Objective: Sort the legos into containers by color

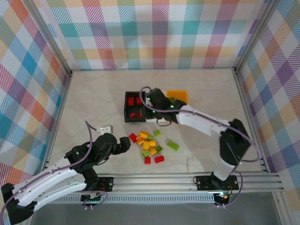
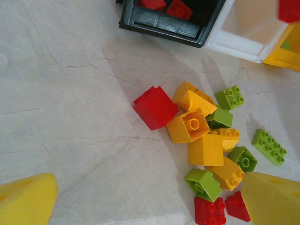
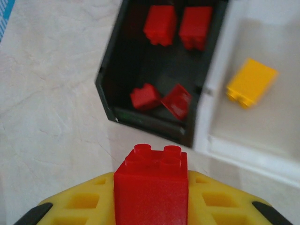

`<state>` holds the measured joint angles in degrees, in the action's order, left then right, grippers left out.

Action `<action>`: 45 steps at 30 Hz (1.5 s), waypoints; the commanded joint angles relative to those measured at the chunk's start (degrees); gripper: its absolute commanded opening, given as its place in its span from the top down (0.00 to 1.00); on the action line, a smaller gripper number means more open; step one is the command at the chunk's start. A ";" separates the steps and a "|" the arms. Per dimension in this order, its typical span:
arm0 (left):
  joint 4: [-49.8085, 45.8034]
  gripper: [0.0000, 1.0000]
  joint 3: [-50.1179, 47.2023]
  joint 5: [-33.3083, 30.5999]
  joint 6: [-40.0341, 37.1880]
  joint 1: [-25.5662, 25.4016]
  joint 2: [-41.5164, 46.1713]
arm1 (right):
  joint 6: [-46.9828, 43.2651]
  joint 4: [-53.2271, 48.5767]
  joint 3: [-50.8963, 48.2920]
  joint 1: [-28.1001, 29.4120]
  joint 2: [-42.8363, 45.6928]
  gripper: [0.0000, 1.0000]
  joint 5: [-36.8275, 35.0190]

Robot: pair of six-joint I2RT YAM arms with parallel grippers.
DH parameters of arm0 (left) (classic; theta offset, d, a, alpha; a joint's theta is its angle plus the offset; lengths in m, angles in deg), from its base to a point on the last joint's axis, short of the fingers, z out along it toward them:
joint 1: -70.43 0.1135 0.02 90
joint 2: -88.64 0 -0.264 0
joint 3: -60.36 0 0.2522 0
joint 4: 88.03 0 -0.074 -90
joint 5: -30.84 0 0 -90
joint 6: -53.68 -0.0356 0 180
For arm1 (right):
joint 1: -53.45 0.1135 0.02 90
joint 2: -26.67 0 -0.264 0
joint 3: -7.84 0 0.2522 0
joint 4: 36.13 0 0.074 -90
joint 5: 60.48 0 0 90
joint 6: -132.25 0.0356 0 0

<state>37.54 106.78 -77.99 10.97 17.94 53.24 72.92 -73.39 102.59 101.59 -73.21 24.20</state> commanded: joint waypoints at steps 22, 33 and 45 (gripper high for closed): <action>0.05 0.00 1.51 -0.55 -0.86 -0.42 -5.18 | 1.23 7.76 1.07 -2.91 0.83 0.25 5.77; 17.57 0.23 4.73 4.60 -3.87 9.57 -26.46 | 7.78 15.02 -30.32 -2.94 27.87 0.25 2.78; 24.19 0.34 10.71 3.88 -4.30 14.08 -46.50 | 10.76 13.75 -40.50 -2.90 41.01 0.24 -1.12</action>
<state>59.60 116.05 -73.35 7.14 31.43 7.49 82.34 -61.07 63.40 98.42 -33.17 24.29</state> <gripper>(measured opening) 0.658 0.756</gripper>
